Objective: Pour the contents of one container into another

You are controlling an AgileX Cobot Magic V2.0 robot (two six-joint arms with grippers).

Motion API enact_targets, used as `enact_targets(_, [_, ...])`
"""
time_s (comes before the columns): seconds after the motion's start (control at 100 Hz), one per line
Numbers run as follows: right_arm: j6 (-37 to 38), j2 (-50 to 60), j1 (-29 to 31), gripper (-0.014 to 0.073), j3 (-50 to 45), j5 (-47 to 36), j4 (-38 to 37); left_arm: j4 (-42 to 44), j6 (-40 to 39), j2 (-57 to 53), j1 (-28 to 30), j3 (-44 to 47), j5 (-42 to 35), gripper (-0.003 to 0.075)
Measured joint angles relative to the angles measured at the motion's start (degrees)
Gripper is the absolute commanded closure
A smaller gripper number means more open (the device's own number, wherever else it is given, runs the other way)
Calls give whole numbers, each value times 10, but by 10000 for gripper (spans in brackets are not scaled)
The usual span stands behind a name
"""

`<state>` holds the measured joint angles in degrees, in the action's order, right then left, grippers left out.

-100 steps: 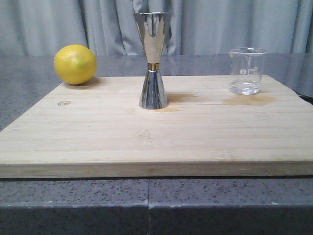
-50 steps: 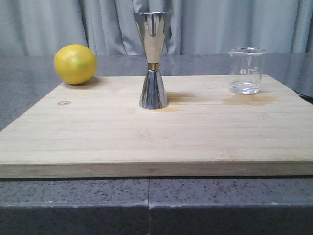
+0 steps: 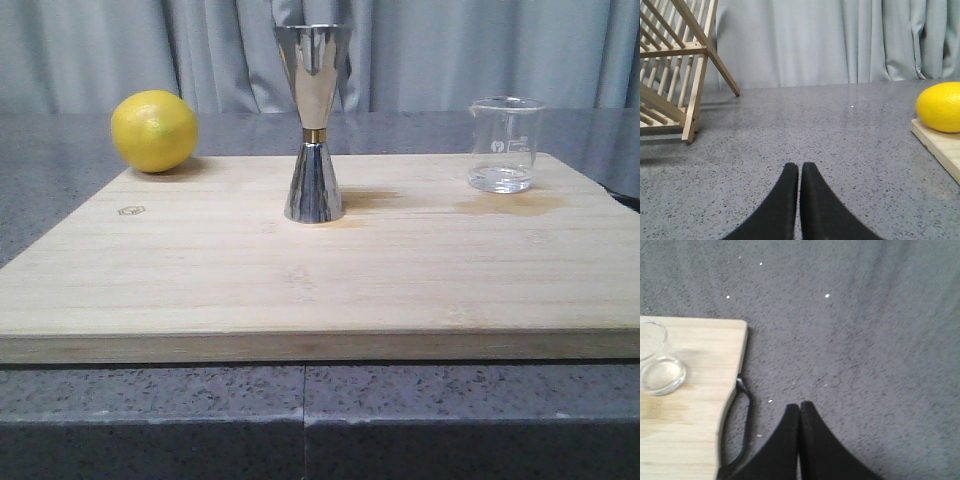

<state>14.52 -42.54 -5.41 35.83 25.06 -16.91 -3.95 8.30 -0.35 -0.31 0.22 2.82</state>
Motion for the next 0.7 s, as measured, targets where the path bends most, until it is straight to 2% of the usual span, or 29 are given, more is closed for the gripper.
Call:
enact_targets(0.12, [0,60,15,666,-15,-8,-3,0,0,0,0,0,0,739])
enact_targets(0.25, [0,154,45,666,-71,-49,44,0,0,0,0,0,0,739])
enact_targets(0.44, [0,293,87,665,-213,-145,85,0,0,0,0,0,-1,739])
enact_targets(0.7, [0,417,92,666,-366,-238,91,0,0,0,0,0,-1,739])
